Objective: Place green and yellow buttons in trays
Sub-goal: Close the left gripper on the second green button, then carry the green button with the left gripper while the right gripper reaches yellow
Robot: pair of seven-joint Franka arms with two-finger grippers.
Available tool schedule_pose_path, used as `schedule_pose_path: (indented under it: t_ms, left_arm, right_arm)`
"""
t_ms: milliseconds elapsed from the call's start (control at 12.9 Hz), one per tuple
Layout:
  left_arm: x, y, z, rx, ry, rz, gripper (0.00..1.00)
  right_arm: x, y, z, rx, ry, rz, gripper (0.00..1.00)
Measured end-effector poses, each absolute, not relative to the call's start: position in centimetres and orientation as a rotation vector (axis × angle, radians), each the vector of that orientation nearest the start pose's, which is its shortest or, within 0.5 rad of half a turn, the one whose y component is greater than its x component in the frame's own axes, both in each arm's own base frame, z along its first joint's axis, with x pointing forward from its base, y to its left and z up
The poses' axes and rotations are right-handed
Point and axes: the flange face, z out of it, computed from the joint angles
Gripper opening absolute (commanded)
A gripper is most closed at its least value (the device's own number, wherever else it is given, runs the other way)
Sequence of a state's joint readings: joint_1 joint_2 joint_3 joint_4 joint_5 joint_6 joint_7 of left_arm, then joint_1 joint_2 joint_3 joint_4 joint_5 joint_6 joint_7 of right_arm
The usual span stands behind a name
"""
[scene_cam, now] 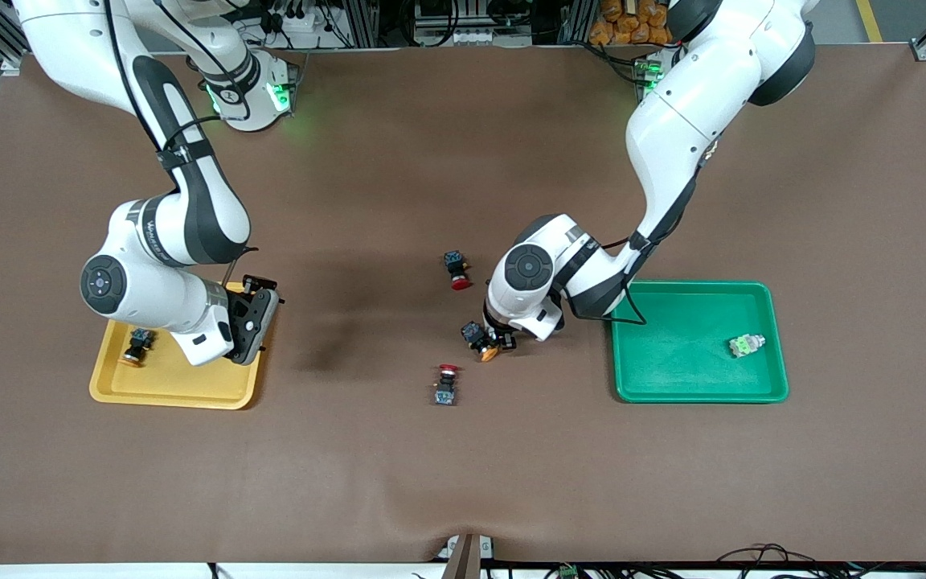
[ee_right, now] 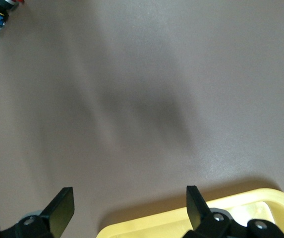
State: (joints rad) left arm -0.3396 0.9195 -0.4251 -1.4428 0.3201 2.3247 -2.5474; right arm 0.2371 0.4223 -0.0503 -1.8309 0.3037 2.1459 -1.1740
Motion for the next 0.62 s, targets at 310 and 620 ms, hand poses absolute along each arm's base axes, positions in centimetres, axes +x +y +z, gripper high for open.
schedule_pose_path:
  t_ms: [310, 620]
  left_arm:
    - [59.2, -42.3, 20.5, 2.058, 2.301, -0.195, 0.0]
    - [63.2, -32.7, 28.8, 2.237, 2.167, -0.372, 0.0]
  right_arm:
    - [61.5, 15.2, 29.6, -2.447, -1.526, -0.011, 1.0]
    - [60.5, 23.0, 31.1, -2.498, -1.331, -0.099, 1.0]
